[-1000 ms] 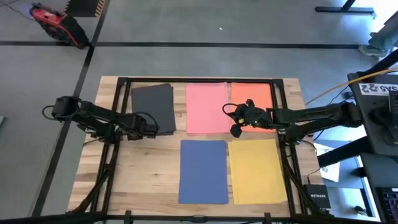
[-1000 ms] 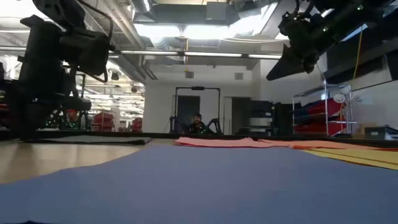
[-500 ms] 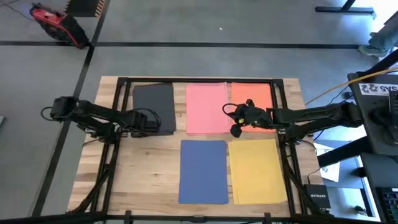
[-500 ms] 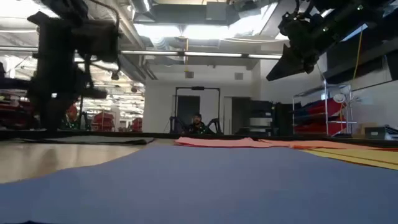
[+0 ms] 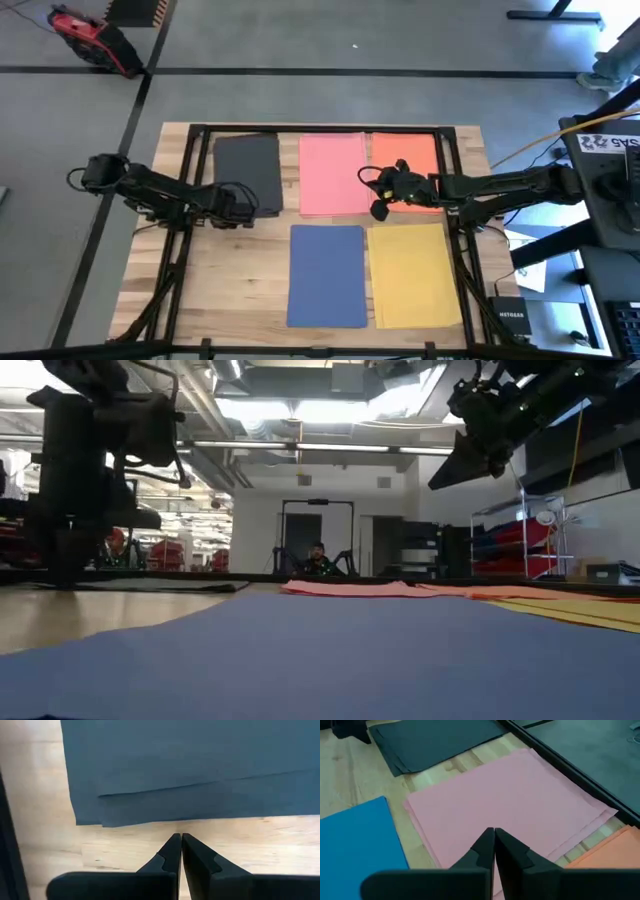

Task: Organize paper
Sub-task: Move all of the black paper at the upper left of the table

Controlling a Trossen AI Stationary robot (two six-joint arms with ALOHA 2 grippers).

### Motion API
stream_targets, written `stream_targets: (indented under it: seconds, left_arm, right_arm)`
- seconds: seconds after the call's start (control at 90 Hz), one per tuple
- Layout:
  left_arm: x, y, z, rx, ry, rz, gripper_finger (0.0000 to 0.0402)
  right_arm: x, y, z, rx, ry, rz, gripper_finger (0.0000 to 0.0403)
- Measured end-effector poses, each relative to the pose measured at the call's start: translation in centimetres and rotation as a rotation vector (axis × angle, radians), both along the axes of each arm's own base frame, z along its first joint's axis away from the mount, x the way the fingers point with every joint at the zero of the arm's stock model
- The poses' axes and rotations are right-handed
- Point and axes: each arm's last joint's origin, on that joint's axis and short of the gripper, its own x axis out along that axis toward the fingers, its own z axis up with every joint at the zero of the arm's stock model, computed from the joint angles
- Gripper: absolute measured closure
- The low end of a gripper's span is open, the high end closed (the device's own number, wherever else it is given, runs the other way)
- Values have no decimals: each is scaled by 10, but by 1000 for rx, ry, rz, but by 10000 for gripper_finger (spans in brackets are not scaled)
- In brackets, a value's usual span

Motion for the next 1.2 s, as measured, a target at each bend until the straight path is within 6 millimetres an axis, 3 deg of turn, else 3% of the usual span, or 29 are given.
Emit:
stream_targets:
  seconds: [0.467,1.2]
  left_arm:
    - [-14,2,-2,37,120,59,402]
    - [-14,10,-1,117,102,180,402]
  right_arm:
    - [0,0,0,2,-1,-3,403]
    - [0,0,0,2,-1,-2,403]
